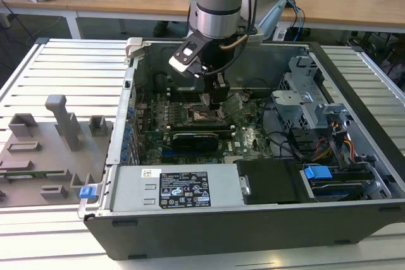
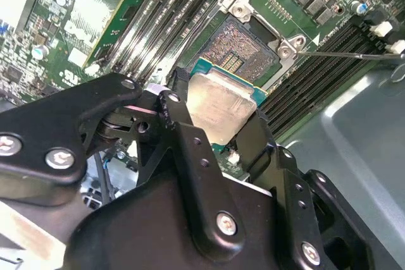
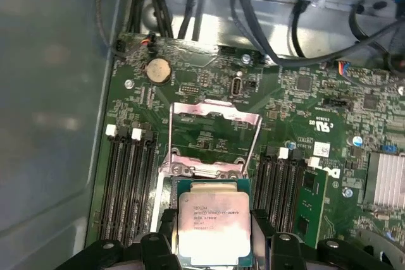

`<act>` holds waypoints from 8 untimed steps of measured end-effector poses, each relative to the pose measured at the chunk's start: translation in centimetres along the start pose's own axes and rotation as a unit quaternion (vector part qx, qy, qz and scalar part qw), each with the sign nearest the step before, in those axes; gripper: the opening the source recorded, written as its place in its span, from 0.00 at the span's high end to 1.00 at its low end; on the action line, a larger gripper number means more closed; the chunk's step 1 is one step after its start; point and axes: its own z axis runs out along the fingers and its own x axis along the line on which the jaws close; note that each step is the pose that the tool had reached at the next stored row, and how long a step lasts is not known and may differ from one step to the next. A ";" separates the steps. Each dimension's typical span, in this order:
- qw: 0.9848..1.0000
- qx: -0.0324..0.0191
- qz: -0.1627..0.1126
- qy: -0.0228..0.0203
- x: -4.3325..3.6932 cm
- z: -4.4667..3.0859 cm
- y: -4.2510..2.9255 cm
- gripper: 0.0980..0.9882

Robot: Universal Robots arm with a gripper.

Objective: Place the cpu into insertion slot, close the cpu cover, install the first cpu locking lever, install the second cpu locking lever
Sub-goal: 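Place the cpu into insertion slot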

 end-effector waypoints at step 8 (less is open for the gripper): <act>0.998 0.000 0.061 -0.004 0.00 0.06 0.00 0.50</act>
